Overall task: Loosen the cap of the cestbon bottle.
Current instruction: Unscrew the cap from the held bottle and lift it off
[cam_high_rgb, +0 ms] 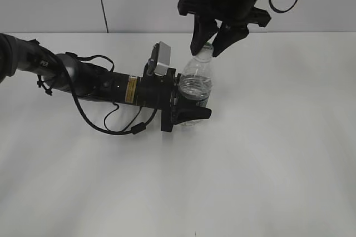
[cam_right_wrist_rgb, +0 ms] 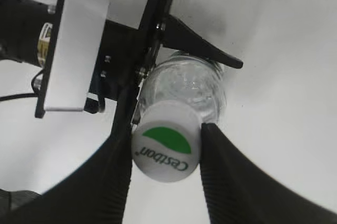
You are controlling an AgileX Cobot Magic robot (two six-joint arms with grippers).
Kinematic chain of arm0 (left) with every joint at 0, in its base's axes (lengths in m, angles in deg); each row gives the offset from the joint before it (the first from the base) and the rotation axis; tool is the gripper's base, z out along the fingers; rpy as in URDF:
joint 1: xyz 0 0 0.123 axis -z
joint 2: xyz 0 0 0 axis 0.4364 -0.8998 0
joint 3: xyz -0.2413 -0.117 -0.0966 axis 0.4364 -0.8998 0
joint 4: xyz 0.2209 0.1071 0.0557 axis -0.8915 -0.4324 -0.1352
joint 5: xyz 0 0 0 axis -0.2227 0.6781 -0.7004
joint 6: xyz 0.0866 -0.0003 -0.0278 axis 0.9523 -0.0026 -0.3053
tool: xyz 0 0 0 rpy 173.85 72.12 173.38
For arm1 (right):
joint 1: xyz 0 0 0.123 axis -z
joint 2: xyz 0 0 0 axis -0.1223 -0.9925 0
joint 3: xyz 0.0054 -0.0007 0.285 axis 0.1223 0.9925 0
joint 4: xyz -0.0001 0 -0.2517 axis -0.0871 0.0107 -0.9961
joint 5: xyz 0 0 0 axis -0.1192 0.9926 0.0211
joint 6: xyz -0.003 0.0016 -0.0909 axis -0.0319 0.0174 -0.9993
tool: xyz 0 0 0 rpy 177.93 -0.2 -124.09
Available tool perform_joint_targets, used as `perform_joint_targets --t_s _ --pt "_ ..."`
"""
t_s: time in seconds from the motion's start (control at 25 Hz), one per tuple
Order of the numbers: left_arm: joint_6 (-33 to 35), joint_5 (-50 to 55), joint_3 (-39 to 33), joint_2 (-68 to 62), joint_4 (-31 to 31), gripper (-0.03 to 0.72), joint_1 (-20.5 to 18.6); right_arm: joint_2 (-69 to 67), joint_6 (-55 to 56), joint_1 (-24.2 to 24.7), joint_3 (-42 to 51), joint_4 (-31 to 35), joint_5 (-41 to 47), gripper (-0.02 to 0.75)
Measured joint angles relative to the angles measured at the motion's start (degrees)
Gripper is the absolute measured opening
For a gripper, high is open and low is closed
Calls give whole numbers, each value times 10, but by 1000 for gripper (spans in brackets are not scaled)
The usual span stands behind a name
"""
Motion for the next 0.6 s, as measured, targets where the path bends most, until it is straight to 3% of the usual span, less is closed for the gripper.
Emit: perform_joint_targets --t_s 0.6 --pt "0 -3 1 1 -11 408 -1 0 -374 0 0 1 3 302"
